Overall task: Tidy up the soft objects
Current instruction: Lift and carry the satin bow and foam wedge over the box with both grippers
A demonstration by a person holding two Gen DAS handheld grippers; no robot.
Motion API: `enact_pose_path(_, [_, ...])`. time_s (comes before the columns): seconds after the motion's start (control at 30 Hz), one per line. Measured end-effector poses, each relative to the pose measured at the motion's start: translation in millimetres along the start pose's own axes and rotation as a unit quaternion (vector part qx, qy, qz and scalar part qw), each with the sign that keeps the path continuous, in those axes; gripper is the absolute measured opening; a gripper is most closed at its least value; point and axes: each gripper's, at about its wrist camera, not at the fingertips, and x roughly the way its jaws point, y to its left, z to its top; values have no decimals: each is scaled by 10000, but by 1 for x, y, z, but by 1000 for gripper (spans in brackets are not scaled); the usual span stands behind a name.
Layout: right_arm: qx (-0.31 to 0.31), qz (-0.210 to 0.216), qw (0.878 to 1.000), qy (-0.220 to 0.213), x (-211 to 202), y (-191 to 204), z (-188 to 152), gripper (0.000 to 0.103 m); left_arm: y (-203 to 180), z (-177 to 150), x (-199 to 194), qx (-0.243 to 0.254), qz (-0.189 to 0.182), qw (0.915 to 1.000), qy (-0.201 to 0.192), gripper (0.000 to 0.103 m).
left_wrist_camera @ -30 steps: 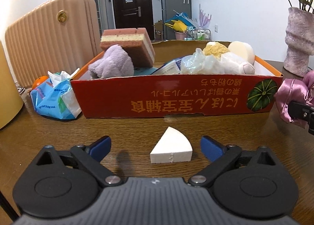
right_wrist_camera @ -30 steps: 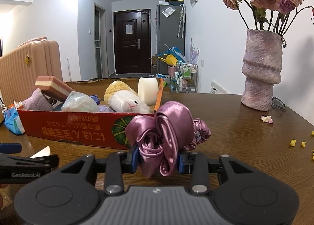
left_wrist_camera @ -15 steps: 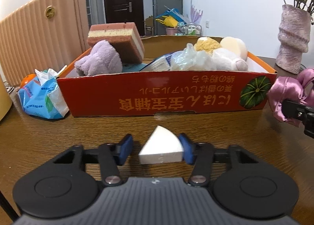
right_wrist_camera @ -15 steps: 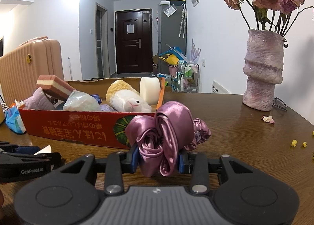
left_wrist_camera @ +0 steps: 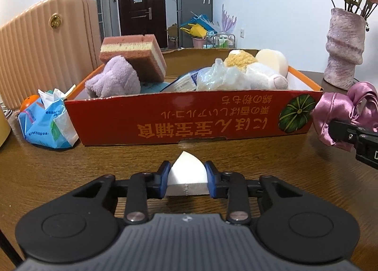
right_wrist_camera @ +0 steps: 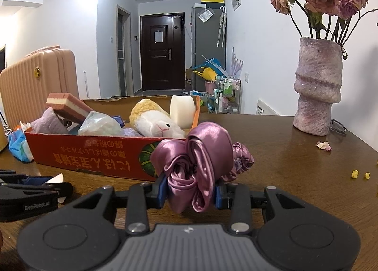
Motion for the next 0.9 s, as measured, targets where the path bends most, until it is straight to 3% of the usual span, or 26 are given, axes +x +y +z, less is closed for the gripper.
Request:
enact_pose_path(0.27, [-1,50,9999,-153,-6,0,2,36,-3,2,-12,90,0,9995,-298,32])
enact_pose_path(0.9, [-198,249,9944,-1003,-35,15,12,36,-3,17,-51,14,-2,9927,-1207,32])
